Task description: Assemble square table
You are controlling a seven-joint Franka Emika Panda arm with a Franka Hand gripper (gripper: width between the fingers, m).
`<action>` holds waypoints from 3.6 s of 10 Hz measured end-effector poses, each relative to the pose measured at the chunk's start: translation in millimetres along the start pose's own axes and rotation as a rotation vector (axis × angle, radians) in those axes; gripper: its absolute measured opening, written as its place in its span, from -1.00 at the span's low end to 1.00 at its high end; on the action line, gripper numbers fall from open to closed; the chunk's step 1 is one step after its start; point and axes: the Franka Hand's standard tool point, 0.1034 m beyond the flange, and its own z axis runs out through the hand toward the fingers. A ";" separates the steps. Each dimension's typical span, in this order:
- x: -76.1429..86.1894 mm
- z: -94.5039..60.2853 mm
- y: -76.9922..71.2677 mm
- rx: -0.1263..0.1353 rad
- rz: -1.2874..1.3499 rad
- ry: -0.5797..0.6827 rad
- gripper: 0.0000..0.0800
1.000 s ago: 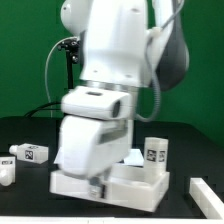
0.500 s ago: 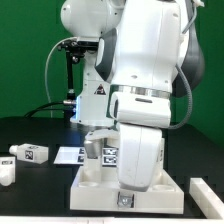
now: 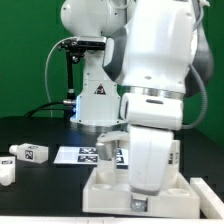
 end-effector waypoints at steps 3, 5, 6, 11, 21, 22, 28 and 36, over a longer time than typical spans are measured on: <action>18.9 -0.1 0.9 -0.013 -0.026 -0.010 -0.86; 21.5 -2.5 4.2 -0.020 -0.052 -0.023 -0.86; 21.5 -2.6 6.1 -0.023 -0.056 -0.024 -0.86; 19.9 0.9 5.9 -0.018 -0.055 -0.028 -0.65; -6.5 -51.8 18.9 -0.026 0.369 -0.048 0.62; -21.0 -58.8 19.6 -0.005 0.360 -0.060 0.62; -92.7 -85.3 -3.6 0.027 0.389 -0.094 0.62; -155.8 -74.9 -65.2 0.128 0.381 -0.142 0.62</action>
Offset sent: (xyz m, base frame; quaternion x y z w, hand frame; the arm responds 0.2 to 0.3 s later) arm 0.0214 0.0365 0.0065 -0.0385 0.0300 -0.0234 0.9985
